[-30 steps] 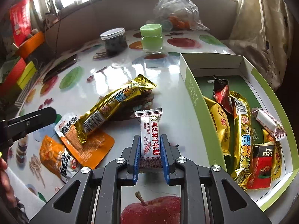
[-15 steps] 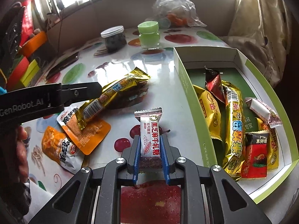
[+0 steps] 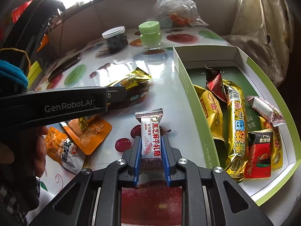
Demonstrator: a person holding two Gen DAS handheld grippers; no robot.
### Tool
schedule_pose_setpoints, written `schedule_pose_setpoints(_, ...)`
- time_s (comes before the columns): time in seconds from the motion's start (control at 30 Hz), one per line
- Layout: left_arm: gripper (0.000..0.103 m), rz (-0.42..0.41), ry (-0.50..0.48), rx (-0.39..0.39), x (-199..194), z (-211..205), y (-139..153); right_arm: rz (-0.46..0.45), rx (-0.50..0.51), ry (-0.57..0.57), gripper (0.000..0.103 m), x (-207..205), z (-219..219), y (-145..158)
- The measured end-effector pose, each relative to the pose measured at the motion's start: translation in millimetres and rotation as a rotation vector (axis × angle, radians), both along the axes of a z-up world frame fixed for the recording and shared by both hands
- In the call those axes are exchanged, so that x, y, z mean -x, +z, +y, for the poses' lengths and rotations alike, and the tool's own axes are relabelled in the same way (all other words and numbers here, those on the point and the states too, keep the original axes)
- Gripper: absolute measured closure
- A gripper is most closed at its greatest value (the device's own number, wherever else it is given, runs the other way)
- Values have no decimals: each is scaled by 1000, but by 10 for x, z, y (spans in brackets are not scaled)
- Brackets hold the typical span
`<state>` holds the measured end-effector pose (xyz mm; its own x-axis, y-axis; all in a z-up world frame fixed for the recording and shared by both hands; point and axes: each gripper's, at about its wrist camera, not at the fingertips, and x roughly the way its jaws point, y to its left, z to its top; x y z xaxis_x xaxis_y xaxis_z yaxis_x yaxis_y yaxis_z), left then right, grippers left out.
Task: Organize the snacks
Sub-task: 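Grasp the long gold stick snack with left tool while right holds candy bar, then lift gold stick with left tool while right carries candy bar over box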
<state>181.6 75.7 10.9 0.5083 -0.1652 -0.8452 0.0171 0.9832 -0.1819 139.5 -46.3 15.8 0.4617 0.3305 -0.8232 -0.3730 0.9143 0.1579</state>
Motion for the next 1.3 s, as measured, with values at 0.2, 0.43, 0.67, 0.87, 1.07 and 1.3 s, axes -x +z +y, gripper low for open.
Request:
schedule_pose_setpoints(0.2,60,17,36,2,-56,40,-63,1,-3,-2,83,-2,1,-1)
schedule_pose_setpoints(0.43,74,14,43,-3,-72,40,-77,2,-4,-2,83,-2,-4,-2)
schedule_pose_setpoints(0.67,79,11,61,-5,-65,57,-68,2,-4,-2,83,-3,-4,4)
schedule_pose_setpoints(0.87,79,0,75,-3,-8,84,-38,3,-3,-3,83,-3,-10,11)
schedule_pose_setpoints(1.07,79,-22,89,-3,86,114,43,0,6,-5,84,16,-2,17)
schedule_pose_setpoints(1.3,79,-50,106,1,215,154,152,-25,-3,10,84,85,15,88)
